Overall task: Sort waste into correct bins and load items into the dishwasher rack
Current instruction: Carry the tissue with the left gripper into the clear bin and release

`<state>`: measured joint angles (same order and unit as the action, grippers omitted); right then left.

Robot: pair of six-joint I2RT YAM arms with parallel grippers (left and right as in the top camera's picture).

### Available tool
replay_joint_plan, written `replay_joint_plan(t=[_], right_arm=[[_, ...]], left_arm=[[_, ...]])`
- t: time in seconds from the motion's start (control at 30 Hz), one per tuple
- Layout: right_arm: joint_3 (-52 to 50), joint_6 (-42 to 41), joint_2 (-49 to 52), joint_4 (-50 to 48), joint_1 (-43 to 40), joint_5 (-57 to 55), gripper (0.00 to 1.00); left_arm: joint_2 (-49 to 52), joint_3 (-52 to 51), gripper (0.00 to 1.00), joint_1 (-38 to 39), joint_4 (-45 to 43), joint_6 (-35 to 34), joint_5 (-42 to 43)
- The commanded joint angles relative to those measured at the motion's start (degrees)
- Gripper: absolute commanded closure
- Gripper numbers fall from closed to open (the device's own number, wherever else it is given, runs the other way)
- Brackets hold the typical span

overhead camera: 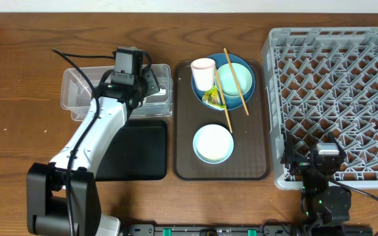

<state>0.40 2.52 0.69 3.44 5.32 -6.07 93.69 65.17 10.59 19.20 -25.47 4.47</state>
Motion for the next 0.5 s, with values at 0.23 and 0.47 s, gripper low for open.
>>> replay_joint_plan(t=[0.23,0.47], right_arm=[[-0.11,-0.74,-0.2,0.2,-0.37,-0.57,0.01],[-0.11,-0.76,-0.2,0.17,-0.39,-0.55,0.01]], left_arm=[[0.68,-0.24,0.94,1.97,1.44,0.31,2.62],[0.68,-0.24,0.94,4.44,1.81,0.31,2.6]])
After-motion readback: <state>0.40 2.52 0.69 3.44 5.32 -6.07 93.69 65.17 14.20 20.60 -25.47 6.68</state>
